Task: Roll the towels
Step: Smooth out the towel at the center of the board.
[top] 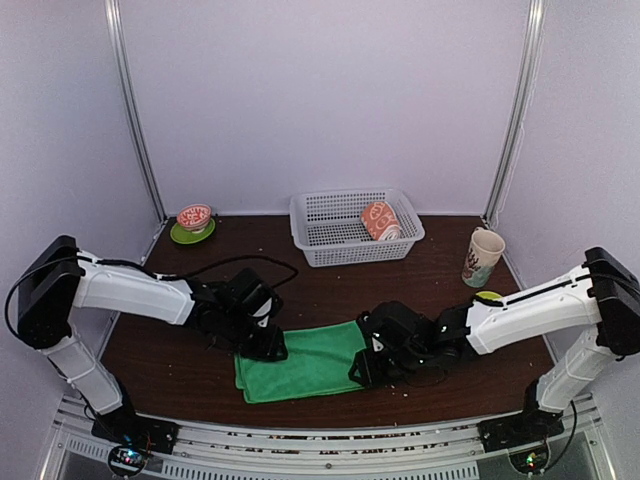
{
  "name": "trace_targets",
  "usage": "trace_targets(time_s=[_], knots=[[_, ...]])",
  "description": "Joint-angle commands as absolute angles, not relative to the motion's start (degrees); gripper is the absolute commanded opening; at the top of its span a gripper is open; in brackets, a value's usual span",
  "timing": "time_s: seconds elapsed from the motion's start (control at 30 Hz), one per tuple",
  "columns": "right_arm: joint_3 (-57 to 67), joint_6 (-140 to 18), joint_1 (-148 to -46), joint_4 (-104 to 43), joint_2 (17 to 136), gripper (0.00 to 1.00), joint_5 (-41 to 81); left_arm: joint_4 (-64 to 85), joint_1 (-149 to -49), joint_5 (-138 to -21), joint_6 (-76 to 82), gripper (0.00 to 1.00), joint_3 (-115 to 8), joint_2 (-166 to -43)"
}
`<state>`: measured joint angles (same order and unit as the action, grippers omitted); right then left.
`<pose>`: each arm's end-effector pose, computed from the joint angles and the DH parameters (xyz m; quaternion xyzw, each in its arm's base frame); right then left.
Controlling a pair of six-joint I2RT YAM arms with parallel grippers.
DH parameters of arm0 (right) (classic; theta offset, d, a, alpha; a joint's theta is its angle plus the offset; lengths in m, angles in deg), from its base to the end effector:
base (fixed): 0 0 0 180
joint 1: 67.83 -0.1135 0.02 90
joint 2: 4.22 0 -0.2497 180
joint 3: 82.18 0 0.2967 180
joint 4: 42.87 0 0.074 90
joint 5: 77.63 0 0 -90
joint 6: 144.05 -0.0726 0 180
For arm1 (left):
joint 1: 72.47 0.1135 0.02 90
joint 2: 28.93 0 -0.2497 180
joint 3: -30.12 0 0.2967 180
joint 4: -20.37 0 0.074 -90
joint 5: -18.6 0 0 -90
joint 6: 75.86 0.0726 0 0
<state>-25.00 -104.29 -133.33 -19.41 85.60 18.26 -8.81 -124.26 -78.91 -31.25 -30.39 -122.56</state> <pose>0.1386 0.3221 0.0818 -0.1417 0.9448 0.2727 0.1132 0.2104 -0.2826 0.0713 0.0697 0.9665 -0.2212 0.1103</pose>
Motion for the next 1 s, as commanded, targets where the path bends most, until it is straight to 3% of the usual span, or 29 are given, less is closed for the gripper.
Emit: trace_targets(time_s=[0.0,0.2,0.6,0.83,0.97], knots=[[-19.2,-100.2,-130.0,-14.0,80.8,0.43,14.3,-14.2,-123.7,-76.5,-27.3,0.47,-34.1,-115.6],[-11.4,-95.9,-124.3,-13.0,86.9,0.41,16.0,-15.4,-126.9,-78.2,-26.7,0.52,-37.3,-111.4],[-5.1,-95.7,-119.2,-14.8,101.6,0.36,19.8,-6.1,-132.3,-81.8,-31.4,0.42,-28.3,-119.4],[-4.4,-95.5,-117.4,-14.8,103.9,0.36,22.0,-3.3,-133.5,-82.6,-32.8,0.41,-23.6,-122.1],[-6.0,-95.1,-117.4,-14.4,97.9,0.38,22.1,-6.2,-133.5,-81.3,-31.6,0.44,-24.3,-119.3]])
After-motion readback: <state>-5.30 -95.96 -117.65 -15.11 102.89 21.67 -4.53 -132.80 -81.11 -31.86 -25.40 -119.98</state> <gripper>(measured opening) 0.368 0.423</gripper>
